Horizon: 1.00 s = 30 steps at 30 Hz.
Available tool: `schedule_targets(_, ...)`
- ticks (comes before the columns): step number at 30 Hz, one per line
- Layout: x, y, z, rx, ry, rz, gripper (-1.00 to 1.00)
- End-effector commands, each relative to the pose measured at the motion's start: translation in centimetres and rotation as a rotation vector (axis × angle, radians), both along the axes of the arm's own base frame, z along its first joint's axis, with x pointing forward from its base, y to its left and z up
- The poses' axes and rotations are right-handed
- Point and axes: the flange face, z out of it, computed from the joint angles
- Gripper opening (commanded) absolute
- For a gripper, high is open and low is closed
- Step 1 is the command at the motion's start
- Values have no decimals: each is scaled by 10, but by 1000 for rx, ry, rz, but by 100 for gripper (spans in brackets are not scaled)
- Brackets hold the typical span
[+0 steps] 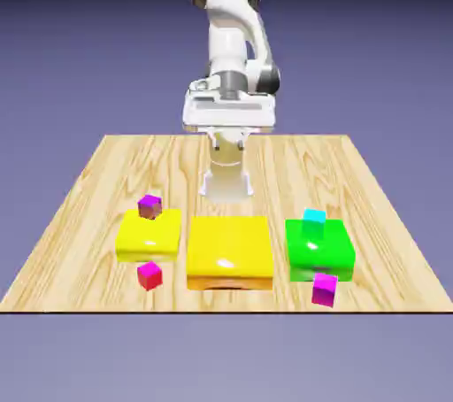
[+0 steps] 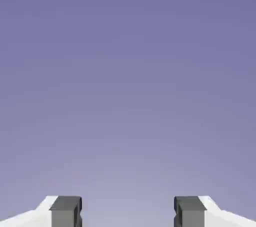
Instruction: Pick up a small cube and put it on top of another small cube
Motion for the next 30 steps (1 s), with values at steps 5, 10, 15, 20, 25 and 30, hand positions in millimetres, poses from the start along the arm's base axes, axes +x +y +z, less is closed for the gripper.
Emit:
schedule_targets(5,18,-21,-24,165,83,-223,0)
schedule_targets(10,32,-44,-49,319,159,-459,0)
schedule_targets(15,44,-68,-77,463,225,-706,0)
schedule_targets(20,53,-93,-107,596,280,-964,0)
schedule_targets(25,58,-117,-138,717,325,-1232,0)
schedule_targets(30,60,-142,-171,825,357,-1509,0)
